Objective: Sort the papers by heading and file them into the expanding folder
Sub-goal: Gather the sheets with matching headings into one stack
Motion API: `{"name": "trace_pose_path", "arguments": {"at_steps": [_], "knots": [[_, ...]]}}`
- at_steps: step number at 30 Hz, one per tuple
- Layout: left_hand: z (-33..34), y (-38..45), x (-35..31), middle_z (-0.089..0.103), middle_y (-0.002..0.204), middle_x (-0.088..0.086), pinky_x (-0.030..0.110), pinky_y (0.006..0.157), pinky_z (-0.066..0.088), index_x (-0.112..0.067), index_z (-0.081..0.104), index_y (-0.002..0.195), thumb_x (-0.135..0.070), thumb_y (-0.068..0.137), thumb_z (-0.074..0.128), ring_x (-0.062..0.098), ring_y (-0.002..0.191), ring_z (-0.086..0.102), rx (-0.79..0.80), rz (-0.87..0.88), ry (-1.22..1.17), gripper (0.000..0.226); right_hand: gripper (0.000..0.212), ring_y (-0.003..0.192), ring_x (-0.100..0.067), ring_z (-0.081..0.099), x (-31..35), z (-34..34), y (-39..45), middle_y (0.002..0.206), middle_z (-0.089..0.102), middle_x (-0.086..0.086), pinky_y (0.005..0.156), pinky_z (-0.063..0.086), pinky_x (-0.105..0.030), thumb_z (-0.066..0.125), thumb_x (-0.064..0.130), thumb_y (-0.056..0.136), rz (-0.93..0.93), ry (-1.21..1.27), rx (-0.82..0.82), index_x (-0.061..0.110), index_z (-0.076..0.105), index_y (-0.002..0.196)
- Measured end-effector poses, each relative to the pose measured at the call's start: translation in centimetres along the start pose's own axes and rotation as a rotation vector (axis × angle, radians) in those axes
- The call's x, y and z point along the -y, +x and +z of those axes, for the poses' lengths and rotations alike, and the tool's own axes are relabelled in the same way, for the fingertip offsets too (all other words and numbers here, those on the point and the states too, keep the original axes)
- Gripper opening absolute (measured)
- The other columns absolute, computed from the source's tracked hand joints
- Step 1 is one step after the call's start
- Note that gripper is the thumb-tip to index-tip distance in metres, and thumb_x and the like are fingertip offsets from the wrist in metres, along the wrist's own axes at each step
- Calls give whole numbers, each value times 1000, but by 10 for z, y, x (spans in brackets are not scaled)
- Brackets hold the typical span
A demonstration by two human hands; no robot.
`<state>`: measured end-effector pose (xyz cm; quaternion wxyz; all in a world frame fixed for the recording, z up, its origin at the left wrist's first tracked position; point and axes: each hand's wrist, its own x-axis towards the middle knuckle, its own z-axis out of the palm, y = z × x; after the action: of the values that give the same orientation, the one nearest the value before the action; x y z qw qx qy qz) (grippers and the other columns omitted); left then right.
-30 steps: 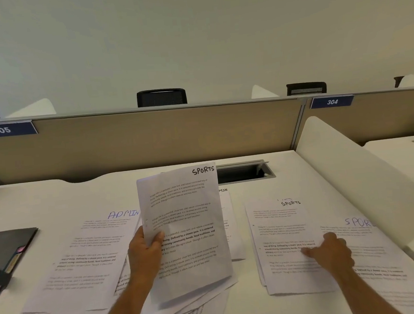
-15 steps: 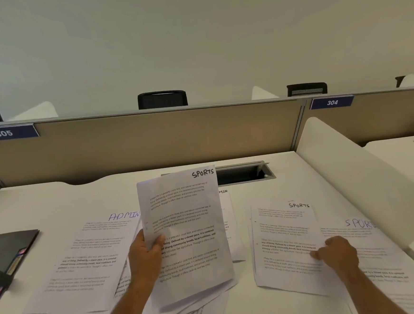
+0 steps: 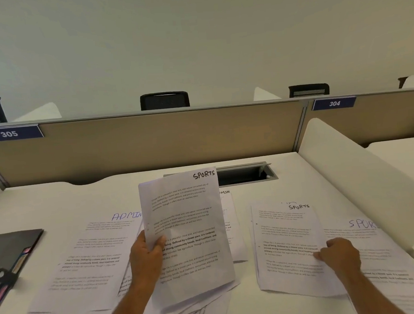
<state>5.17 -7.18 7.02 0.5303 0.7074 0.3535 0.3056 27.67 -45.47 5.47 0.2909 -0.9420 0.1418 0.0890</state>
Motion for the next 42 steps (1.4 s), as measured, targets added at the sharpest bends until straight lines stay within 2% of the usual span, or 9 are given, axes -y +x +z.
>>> {"name": "trace_pose_path", "arguments": {"at_steps": [5, 10, 17, 21, 27, 31, 34, 39, 42], "knots": [[-5, 2, 1, 71, 99, 1, 34, 60, 60, -19, 62, 119, -13, 94, 67, 21, 77, 72, 8, -11, 0, 26, 16, 56, -20, 52, 1, 0, -4, 62, 61, -2, 51, 32, -23, 79, 16, 80, -118, 64, -140, 11, 67, 70], [-5, 4, 0, 71, 99, -2, 31, 59, 60, -20, 62, 119, -14, 94, 67, 19, 78, 72, 25, -37, -1, 27, 13, 73, -32, 65, 18, -13, -5, 74, 68, -7, 66, 44, -33, 77, 17, 84, -260, 376, -245, 6, 74, 90], [-2, 4, -5, 71, 106, -1, 40, 69, 62, -28, 59, 117, -12, 96, 62, 21, 87, 72, 111, -113, -63, 26, 24, 91, -35, 69, 70, -17, -30, 101, 73, -22, 87, 57, -50, 76, 5, 83, -266, 1090, 200, -5, 69, 104], [4, 0, -15, 76, 99, 0, 33, 60, 60, -28, 63, 116, -29, 100, 57, 20, 82, 75, 149, -199, -220, 17, 22, 83, -32, 74, 97, 5, -58, 96, 77, -17, 73, 62, -41, 77, 7, 80, -323, 1063, 371, -2, 71, 99], [11, -5, -36, 77, 104, 2, 56, 85, 57, -29, 66, 118, -74, 86, 50, 31, 93, 74, 242, -243, -356, 58, 15, 82, -25, 76, 116, 45, -91, 92, 79, -5, 69, 60, -32, 81, 12, 79, -418, 881, 420, 12, 76, 94], [10, -9, -45, 77, 106, 1, 51, 79, 62, -24, 64, 117, -44, 81, 76, 25, 91, 76, 260, -163, -347, 43, 24, 89, -20, 76, 123, 56, -108, 99, 79, -1, 77, 62, -35, 76, 6, 84, -450, 839, 511, 18, 70, 104], [11, -12, -42, 74, 109, -2, 42, 75, 64, -28, 62, 115, -20, 92, 70, 23, 95, 74, 216, -10, -238, 25, 27, 92, -18, 74, 129, 59, -117, 103, 77, 1, 79, 62, -34, 74, 5, 86, -502, 829, 479, 20, 68, 107], [13, -14, -41, 70, 106, -9, 24, 66, 61, -28, 60, 117, -27, 88, 74, 16, 91, 71, 183, 119, -189, 32, 38, 96, -18, 72, 134, 61, -124, 106, 74, 2, 79, 62, -38, 74, -2, 83, -547, 901, 453, 19, 62, 113], [17, -14, -34, 70, 106, -8, 27, 68, 62, -24, 58, 120, -22, 88, 75, 15, 92, 71, 172, 137, -158, 36, 41, 101, -22, 71, 129, 68, -127, 112, 73, -1, 84, 61, -44, 71, -3, 85, -555, 899, 456, 18, 59, 117]]}}
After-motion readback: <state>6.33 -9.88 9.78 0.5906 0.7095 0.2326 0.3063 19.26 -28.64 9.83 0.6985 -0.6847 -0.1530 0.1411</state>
